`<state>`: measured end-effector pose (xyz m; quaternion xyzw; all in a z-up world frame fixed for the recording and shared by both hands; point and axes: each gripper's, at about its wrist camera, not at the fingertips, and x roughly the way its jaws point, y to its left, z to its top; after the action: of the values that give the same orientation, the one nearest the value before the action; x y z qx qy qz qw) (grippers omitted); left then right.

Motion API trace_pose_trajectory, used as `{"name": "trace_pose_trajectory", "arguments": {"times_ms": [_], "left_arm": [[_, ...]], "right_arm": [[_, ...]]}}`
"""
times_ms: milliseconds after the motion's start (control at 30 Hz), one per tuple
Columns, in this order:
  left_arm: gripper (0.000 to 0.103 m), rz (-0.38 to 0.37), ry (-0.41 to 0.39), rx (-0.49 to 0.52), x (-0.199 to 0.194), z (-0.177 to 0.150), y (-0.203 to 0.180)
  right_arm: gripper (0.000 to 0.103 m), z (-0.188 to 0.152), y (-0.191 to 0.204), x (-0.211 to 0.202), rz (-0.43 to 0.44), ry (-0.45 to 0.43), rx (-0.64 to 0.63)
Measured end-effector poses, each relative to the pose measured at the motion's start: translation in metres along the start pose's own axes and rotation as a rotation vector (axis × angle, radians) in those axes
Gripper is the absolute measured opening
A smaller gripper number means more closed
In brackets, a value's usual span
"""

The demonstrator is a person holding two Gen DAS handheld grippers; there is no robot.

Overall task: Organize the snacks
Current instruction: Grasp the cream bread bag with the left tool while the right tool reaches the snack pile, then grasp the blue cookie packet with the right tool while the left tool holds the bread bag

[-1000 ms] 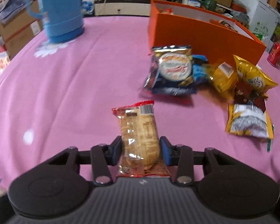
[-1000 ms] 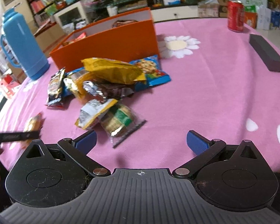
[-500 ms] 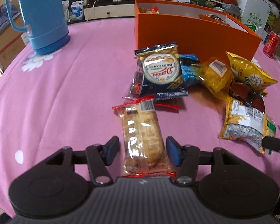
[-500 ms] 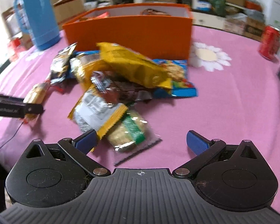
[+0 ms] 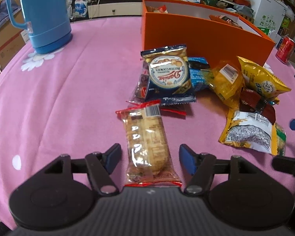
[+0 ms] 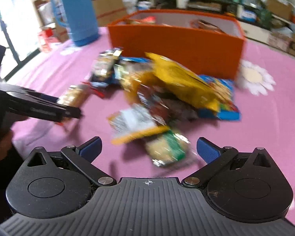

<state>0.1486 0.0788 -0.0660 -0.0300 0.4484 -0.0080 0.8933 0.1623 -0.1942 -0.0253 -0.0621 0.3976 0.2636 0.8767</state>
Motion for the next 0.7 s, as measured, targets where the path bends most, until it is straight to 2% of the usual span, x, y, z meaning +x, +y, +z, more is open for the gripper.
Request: {"name": "trace_pose_trajectory", "arguments": {"times_ms": [67, 133, 267, 333, 400, 433, 467, 567, 633, 700], "left_arm": [[0.067, -0.002, 0.002, -0.005, 0.0, 0.0, 0.001], [0.067, -0.003, 0.008, -0.013, -0.001, 0.0, 0.003], [0.07, -0.031, 0.004, -0.054, -0.002, 0.0, 0.012], [0.072, -0.039, 0.0, -0.07, -0.001, 0.001, 0.013], [0.072, -0.042, -0.002, -0.075, 0.0, 0.001, 0.012], [0.072, -0.042, -0.002, -0.073, 0.0, 0.002, 0.011], [0.072, -0.042, -0.001, -0.07, 0.0, 0.001, 0.01], [0.073, -0.04, 0.0, -0.061, 0.0, 0.001, 0.009], [0.074, -0.037, 0.003, -0.058, 0.0, 0.002, 0.008], [0.074, -0.034, 0.006, -0.055, 0.001, 0.003, 0.007]], "right_arm": [[0.087, 0.008, 0.01, 0.009, 0.017, -0.007, -0.04], [0.08, 0.015, 0.013, 0.014, 0.015, -0.008, -0.038], [0.083, 0.023, 0.005, -0.006, 0.01, -0.091, 0.048], [0.086, 0.027, -0.001, -0.018, -0.048, -0.14, 0.097], [0.087, 0.035, -0.005, -0.021, -0.16, -0.191, 0.091], [0.087, 0.043, -0.007, -0.016, -0.214, -0.198, 0.072], [0.087, 0.05, -0.009, -0.008, -0.227, -0.193, 0.065], [0.087, 0.069, -0.017, 0.013, -0.164, -0.192, 0.09], [0.087, 0.086, -0.022, 0.024, -0.189, -0.232, 0.107], [0.086, 0.101, -0.028, 0.036, -0.174, -0.226, 0.131]]}}
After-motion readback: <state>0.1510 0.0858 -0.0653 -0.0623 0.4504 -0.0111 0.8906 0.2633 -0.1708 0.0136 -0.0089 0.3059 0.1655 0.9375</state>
